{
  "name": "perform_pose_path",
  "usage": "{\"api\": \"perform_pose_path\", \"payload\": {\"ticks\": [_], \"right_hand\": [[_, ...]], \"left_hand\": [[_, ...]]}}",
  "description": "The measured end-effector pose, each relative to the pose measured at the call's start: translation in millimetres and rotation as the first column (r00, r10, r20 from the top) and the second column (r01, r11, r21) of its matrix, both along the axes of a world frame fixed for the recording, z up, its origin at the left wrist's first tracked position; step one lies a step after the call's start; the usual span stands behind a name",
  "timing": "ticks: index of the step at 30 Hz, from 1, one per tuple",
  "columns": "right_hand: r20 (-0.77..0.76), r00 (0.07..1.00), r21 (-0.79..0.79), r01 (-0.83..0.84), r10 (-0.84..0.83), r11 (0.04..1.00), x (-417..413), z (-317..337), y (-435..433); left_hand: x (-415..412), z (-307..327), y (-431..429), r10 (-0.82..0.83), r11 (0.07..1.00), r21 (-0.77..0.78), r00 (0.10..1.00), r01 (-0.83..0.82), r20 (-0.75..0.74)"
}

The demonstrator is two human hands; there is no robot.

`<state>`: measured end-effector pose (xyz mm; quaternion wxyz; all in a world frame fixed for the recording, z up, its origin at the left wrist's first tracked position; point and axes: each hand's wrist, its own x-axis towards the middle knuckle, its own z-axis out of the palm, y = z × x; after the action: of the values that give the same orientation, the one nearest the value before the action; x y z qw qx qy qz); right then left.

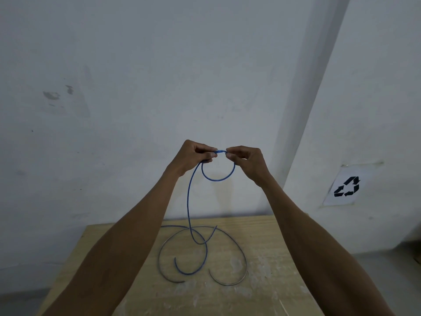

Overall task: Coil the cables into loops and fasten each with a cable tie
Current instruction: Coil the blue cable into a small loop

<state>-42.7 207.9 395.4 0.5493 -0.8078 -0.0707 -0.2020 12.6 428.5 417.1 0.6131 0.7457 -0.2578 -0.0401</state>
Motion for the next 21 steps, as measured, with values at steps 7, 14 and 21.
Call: {"api": "perform_pose_path", "payload": {"ticks": [7,14,21], "right_hand": [[0.051,0.999,-0.001,-0.013,0.013,1.0,-3.2,7.0,6.2],[0.058,0.998,0.042,-0.006,0.003,0.999,-1.2,10.9,5.6],[0.021,1.0,0.151,0.002,-0.005,0.989,-0.9,5.9,3.1]], "left_hand": [[-3.4,5.7,-1.9,-0.041,0.999,0.012,0.999,0.041,0.005],[-7.6,1.0,-0.6,-0.105,0.993,-0.065,0.994,0.102,-0.037],[-7.7,-0.1,-3.6,-0.077,0.992,-0.107,0.995,0.07,-0.066]]}}
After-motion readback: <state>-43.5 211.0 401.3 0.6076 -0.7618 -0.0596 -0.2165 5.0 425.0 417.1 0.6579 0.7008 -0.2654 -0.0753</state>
